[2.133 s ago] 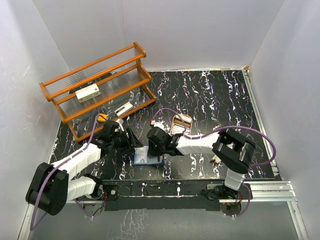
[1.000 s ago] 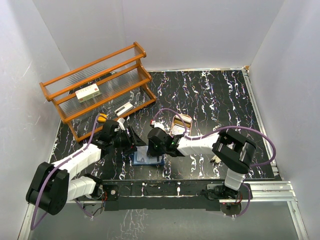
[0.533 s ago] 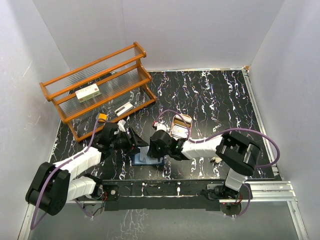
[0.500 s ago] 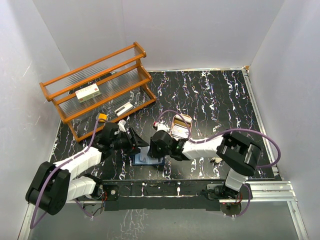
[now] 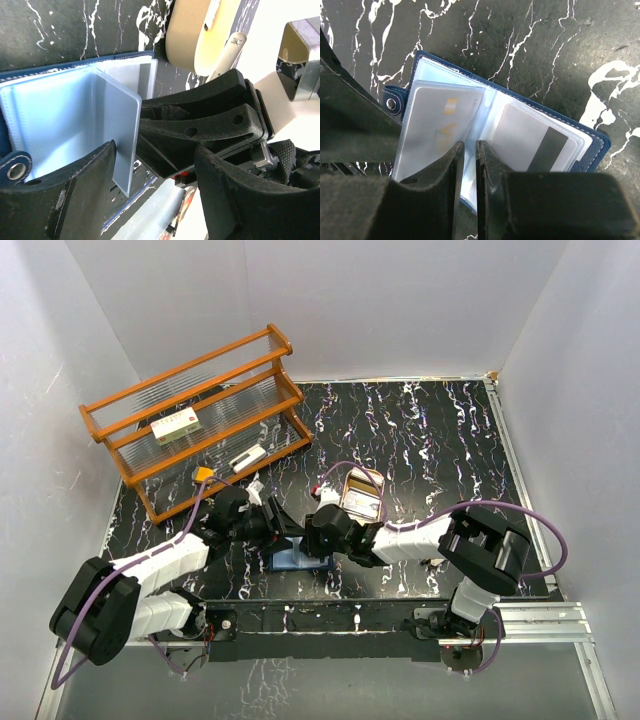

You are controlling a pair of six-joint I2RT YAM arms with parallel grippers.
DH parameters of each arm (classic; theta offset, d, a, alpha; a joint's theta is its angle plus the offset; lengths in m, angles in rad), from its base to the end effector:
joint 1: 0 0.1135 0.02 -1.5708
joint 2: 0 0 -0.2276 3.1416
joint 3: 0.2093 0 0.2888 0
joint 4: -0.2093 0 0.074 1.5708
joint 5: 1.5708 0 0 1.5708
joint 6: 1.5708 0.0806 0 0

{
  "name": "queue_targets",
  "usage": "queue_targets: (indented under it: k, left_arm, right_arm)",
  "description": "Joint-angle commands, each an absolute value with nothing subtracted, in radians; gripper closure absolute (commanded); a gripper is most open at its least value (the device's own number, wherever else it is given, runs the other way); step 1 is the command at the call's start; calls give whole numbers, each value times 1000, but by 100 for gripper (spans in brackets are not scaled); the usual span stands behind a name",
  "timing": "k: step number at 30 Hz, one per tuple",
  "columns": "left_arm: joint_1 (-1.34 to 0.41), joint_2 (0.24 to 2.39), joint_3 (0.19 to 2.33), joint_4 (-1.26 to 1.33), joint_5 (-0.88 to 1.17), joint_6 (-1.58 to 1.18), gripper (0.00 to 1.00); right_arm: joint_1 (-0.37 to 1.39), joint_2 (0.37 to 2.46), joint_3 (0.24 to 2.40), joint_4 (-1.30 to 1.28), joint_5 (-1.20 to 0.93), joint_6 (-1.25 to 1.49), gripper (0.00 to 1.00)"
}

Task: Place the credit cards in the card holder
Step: Turn over the card holder at the center of the board.

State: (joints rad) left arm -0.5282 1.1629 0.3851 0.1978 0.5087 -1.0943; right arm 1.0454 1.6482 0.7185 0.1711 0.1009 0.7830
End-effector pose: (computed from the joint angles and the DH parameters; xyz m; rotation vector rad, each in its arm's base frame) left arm 0.2340 -0.1820 0.0878 -0.3520 2.4363 -1.3916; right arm 0.1909 0.3130 0.0438 -0.2692 2.4490 0.7630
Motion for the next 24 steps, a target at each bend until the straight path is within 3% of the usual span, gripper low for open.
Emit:
queue_targets:
  k: [1, 18, 24]
  left_arm:
    - [-567, 1160, 401, 251, 499, -1150, 38]
    - [-592, 1172, 397, 272, 459, -1168, 38]
    - [-600, 1188, 397, 300, 462, -1186, 39]
  right_arm:
    - [1048, 1647, 653, 372, 59, 722, 84]
    - [1027, 1497, 576, 312, 156, 619, 74]
    - [1025, 1446, 588, 234, 157, 624, 75]
